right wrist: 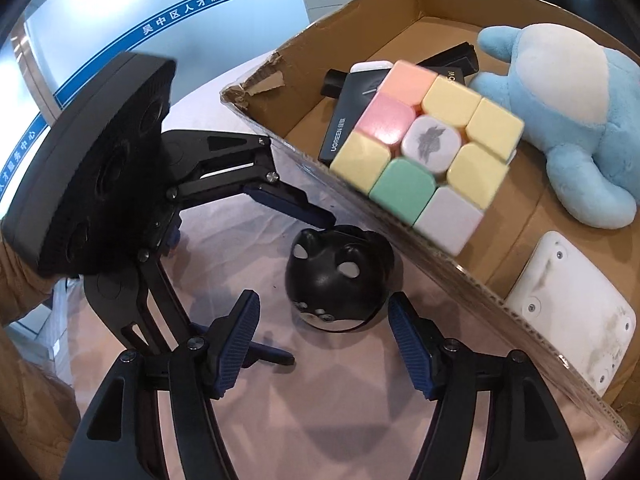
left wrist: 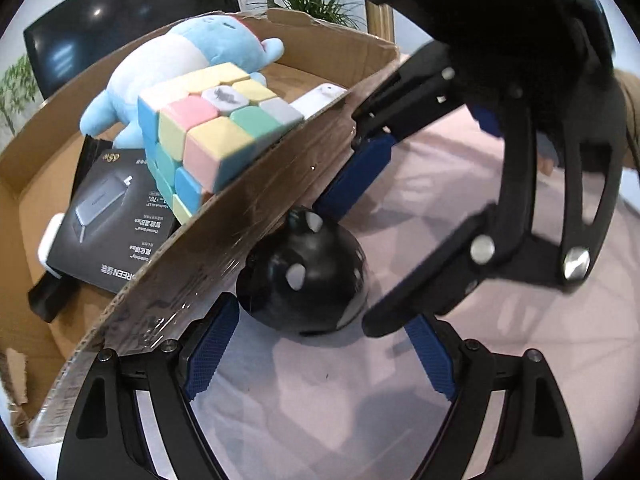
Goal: Organize objects
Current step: 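Lower both grippers around the black cat figure and close them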
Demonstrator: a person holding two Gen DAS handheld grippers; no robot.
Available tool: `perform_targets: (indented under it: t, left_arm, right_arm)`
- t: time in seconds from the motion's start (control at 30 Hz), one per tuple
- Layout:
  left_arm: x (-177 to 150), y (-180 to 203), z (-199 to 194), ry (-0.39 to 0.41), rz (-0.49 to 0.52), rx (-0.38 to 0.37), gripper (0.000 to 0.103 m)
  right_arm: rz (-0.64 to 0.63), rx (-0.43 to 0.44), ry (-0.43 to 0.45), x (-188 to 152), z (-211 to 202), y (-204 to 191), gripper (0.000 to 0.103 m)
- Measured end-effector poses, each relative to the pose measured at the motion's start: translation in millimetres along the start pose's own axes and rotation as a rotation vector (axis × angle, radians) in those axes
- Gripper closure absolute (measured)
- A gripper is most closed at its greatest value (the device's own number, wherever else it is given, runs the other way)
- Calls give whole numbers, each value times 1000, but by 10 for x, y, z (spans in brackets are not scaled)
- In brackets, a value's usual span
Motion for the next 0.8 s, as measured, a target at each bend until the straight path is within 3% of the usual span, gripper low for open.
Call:
perform_targets:
  t: [0.3, 0.5, 0.7, 0.8]
  left_arm:
    - [-33, 46, 47, -13, 2, -52, 19]
    - [-77, 329, 31, -48, 62, -92, 19]
    - [-189, 695, -36, -59, 122, -134, 19]
    - [-189, 691, -14, -52, 96, -134, 19]
  right_arm:
    - [-4, 46, -1, -5, 20, -9, 33]
    - [-9, 79, -22, -205, -82, -136, 33]
    - [-48, 53, -38, -433, -174, -363, 33]
    - [-59, 36, -33, -446, -166, -422, 33]
Point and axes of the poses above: each gripper's, at about its wrist camera, not at the fingertips, and z roughly the way its jaws point, y to its right, x to its top, the point moved 1 cm from there along z, roughly the way its jaws point, and after that the axes turned 8 degrees about -x, right-handed, at the moved point
